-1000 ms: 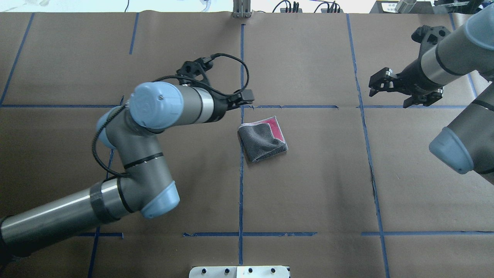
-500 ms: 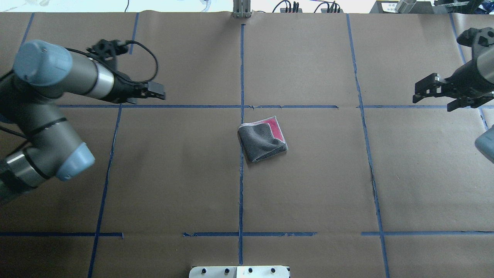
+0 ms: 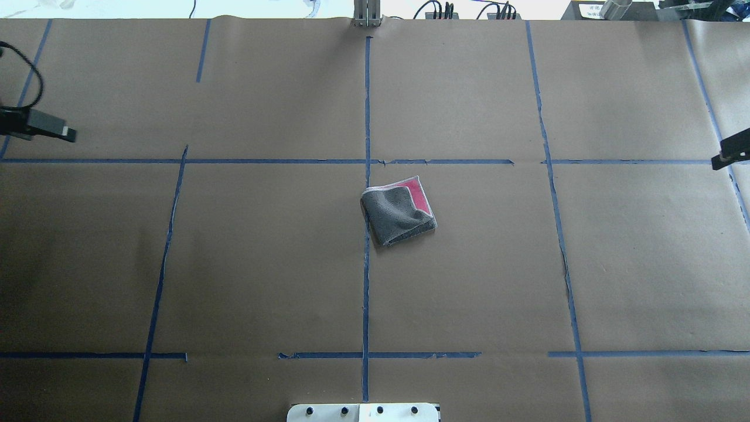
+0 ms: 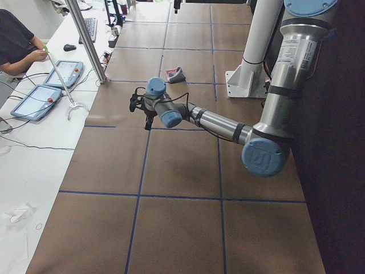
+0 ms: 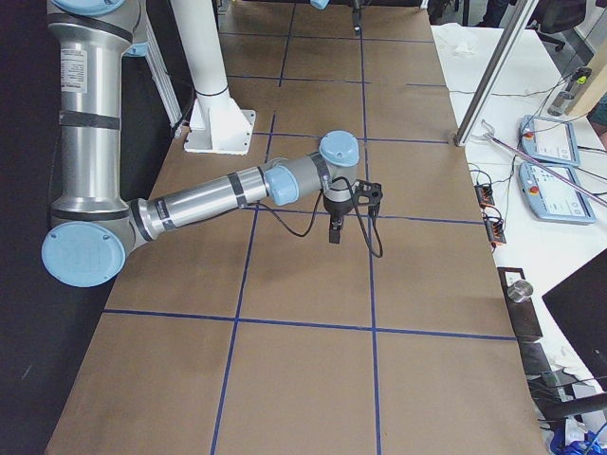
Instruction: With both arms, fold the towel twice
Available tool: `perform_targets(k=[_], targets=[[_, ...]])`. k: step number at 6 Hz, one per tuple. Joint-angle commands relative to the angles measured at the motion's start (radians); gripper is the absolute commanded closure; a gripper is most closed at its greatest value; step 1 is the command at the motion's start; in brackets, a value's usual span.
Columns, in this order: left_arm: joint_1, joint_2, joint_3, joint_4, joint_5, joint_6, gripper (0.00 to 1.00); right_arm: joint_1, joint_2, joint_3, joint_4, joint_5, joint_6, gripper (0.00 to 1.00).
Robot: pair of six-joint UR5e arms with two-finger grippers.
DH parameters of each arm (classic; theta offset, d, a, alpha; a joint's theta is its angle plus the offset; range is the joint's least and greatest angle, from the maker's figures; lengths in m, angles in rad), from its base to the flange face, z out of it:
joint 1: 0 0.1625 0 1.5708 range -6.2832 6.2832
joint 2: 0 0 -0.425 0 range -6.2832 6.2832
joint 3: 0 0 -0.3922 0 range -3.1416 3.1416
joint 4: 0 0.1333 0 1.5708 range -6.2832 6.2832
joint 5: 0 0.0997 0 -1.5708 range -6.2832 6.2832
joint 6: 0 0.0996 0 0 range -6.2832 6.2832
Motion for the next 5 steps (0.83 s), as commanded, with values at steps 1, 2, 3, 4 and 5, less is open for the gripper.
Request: perform_targets(k=[1,2,3,4,5], targets=[[-0.160,0.111,0.010,0.027,-0.080,0.318,0.00,0.134,-0.060,-0.083,-0.007,0.009,-0.339,0.00],[-0.232,0.118,0.007,0.138,-0.081,0.485,0.00,0.197,-0.065,-0.152,-0.009,0.010,-0.477,0.00],[-0.305,0.121,0.013,0.282,-0.080,0.655,0.00,0.220,-0.073,-0.195,-0.007,0.012,-0.547,0.00],[-0.344,0.120,0.012,0.493,-0.080,0.790,0.00,0.235,-0.082,-0.230,-0.010,0.012,-0.616,0.00],[-0.361,0.123,0.012,0.598,-0.081,0.817,0.00,0.237,-0.070,-0.228,-0.057,0.014,-0.621,0.00]])
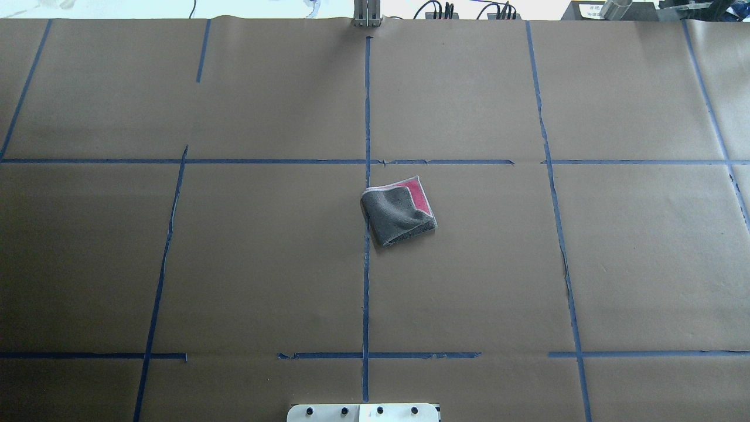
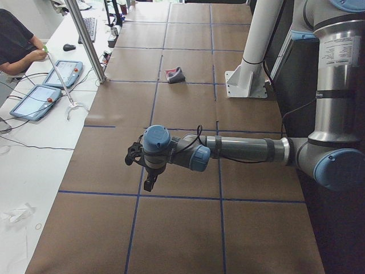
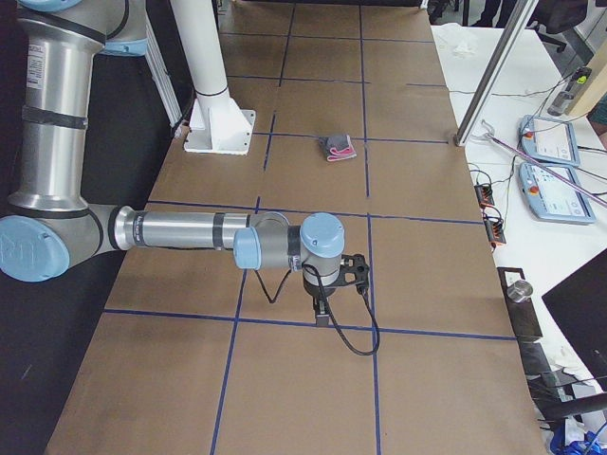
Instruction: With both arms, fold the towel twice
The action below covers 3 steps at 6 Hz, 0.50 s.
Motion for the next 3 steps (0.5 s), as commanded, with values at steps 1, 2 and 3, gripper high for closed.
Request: perform_targets(k=[1,2,3], targets=[[-0.026,0.005,0.009,0.208,-0.003,0.057,0.00,0.009,0.028,-0.006,-0.088,0.001,-0.027,0.00],[-0.026,-0.002,-0.007,0.358,-0.003,0.052,0.00,0.009,0.030,-0.016,-0.090,0.021,-0.025,0.00],[-0.026,0.005,-0.065,0.410,0.000,0.061,0.00,0.009,0.041,-0.010,-0.091,0.032,-0.021,0.00]])
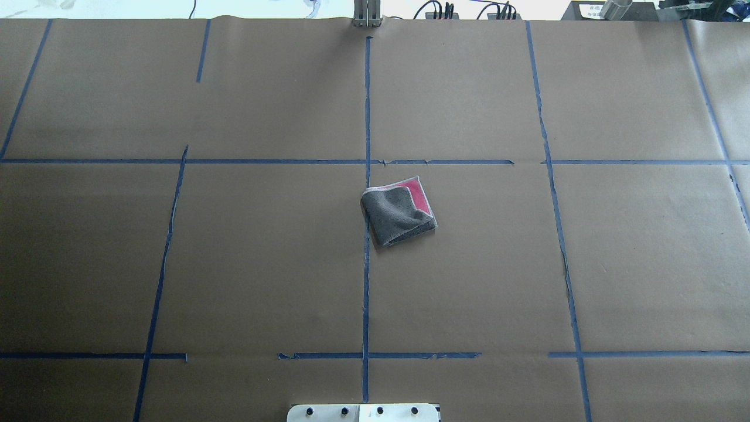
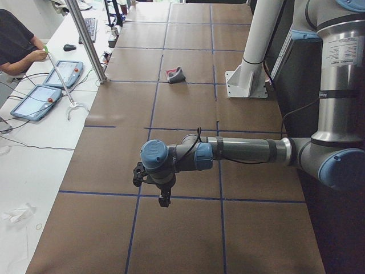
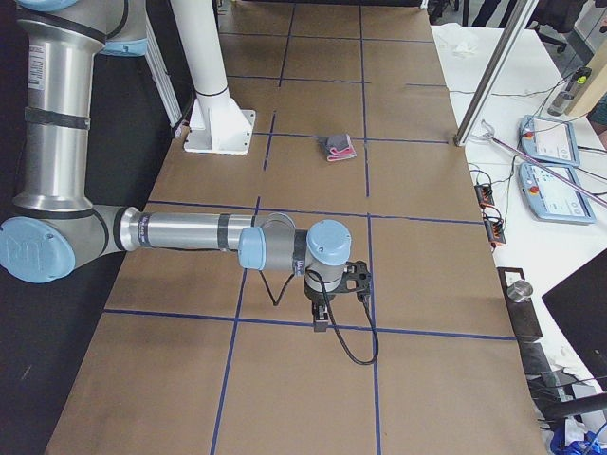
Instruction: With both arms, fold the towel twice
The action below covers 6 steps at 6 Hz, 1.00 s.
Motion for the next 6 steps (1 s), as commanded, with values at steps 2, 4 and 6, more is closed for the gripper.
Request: perform_targets(k=[2,4,6], targets=[[-0.001,0.005,-0.047,0.074,-0.004,0.041,0.00,0.000,0.011,0.000,-0.004,0.023,0.006,0.00],[-0.001,0.008,-0.054,0.073,0.000,0.037,0.00,-0.001,0.020,-0.007,-0.004,0.021,0.009,0.00],[0.001,0.003,-0.075,0.070,-0.003,0.035,0.00,-0.004,0.031,-0.009,-0.001,0.020,0.009,0.00]])
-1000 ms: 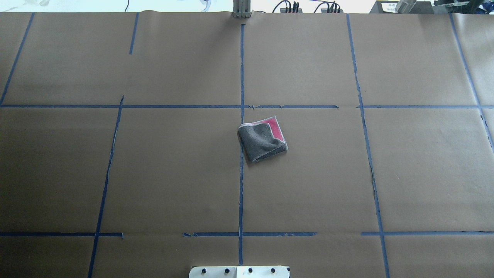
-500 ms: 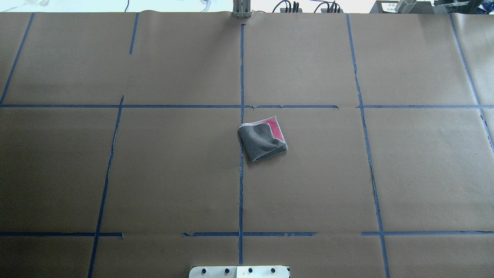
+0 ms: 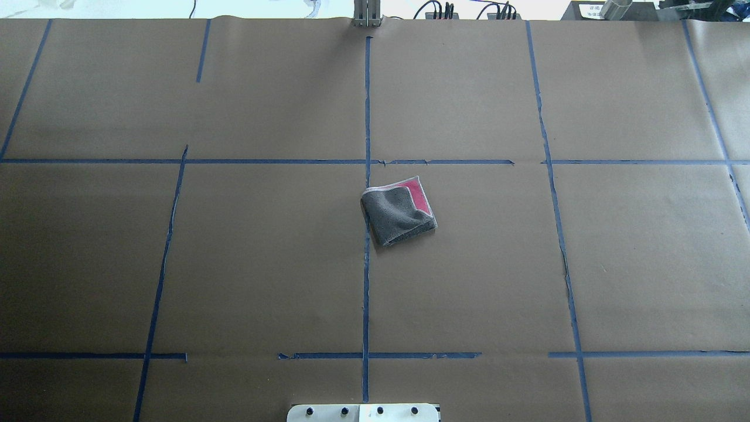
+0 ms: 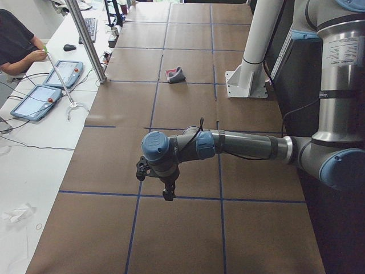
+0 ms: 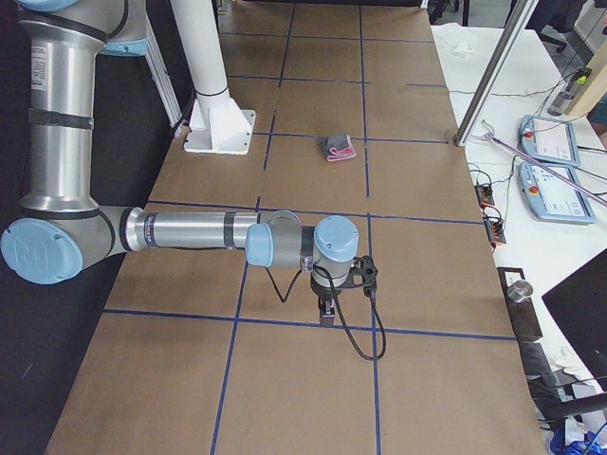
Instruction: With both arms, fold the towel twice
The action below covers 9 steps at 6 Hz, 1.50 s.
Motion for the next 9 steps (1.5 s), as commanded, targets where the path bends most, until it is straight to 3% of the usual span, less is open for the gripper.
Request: perform_targets(k=[1,2,6,9], targets=[[0.000,0.004,-0.011,-0.003,0.005,0.003,0.00,-0.007,0.004,-0.002,0.002,-0.003,0.000,0.00],[0.000,0.004,-0.029,-0.001,0.009,0.003,0.00,-0.007,0.004,-0.042,0.008,0.003,-0.001,0.00],[0.002,0.003,-0.008,-0.003,0.000,0.005,0.00,-0.009,0.011,-0.038,0.014,0.002,0.002,0.00],[0.008,0.001,-0.005,-0.001,0.008,0.005,0.00,-0.029,0.089,-0.018,-0.099,0.004,0.006,0.00]])
